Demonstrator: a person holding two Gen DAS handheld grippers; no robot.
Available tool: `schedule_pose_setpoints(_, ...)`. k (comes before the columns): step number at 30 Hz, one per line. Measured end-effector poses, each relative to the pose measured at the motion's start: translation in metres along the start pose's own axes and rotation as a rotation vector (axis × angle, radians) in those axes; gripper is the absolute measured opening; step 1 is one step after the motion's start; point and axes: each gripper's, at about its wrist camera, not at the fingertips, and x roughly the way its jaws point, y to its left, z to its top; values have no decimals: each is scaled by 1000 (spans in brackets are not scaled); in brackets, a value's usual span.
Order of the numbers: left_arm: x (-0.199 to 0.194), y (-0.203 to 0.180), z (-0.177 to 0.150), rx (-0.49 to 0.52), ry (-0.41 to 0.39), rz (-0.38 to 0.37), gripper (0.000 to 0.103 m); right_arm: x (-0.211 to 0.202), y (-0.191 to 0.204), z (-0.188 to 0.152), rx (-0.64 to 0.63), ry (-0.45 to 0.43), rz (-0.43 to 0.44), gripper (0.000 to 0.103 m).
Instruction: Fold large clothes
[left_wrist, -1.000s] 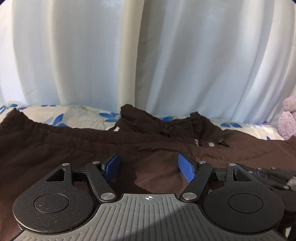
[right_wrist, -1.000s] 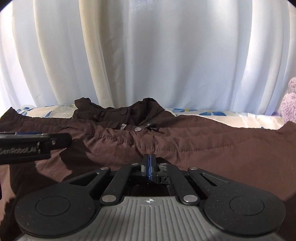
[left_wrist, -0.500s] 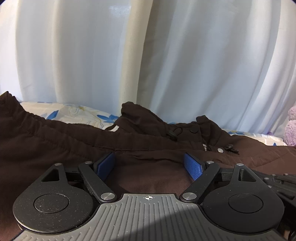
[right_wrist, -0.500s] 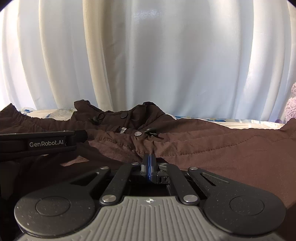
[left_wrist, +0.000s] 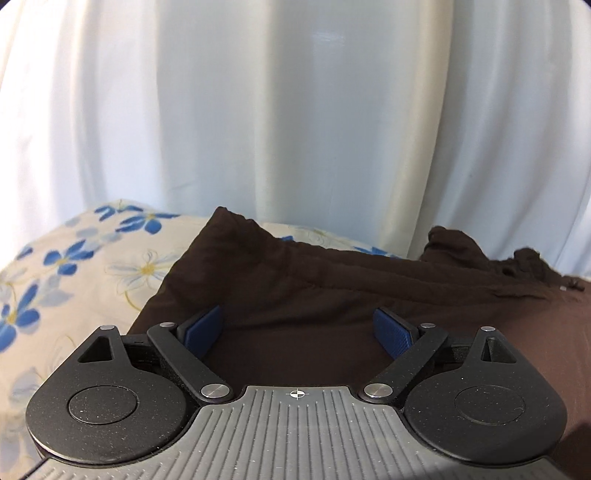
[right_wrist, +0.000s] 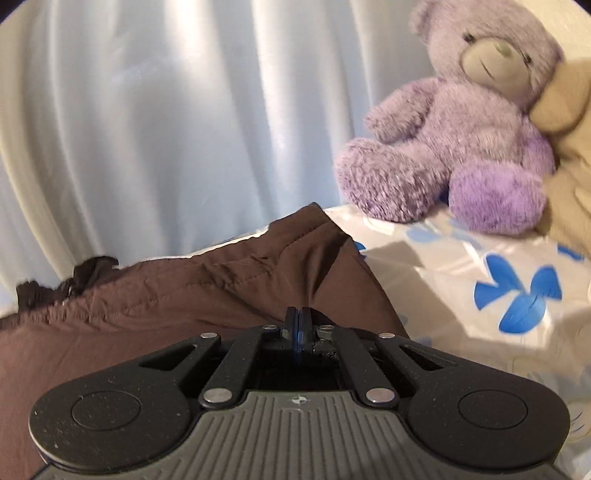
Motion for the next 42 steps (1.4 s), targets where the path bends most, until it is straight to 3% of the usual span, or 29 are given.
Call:
schedule_pose_setpoints(5, -3, -15, 5, 100, 57, 76, 94, 3, 28, -3, -153, -9, -98, 0)
schedule_pose_setpoints(10, -39, -2, -3, 143, 48, 125, 96, -34, 10, -12, -68, -72, -72, 2)
schedule_pose_setpoints(15, -40, 20, -12, 62, 55, 127, 98, -55, -9, -39, -44, -102, -54, 2)
schedule_pose_setpoints(25, -35, 41, -12, -84, 127, 86, 102, -51, -1, -36, -84, -75, -104, 2)
schedule_pose_setpoints(28, -47, 53, -15, -141, 153, 70, 102, -64, 3, -34, -89, -40, -130, 4)
schedule_pose_setpoints(30, -62, 58, -18, -127, 151, 66, 101, -79, 4, -36, -82, -28, -132, 5)
schedule_pose_setpoints(34, -93, 64, -28, -88, 159, 90, 101, -118, 0, -48, -37, -5, -34, 19)
schedule_pose_setpoints(42, -119, 70, -39, -107, 211, 64, 101, -152, 24, -73, -49, 29, 123, 20)
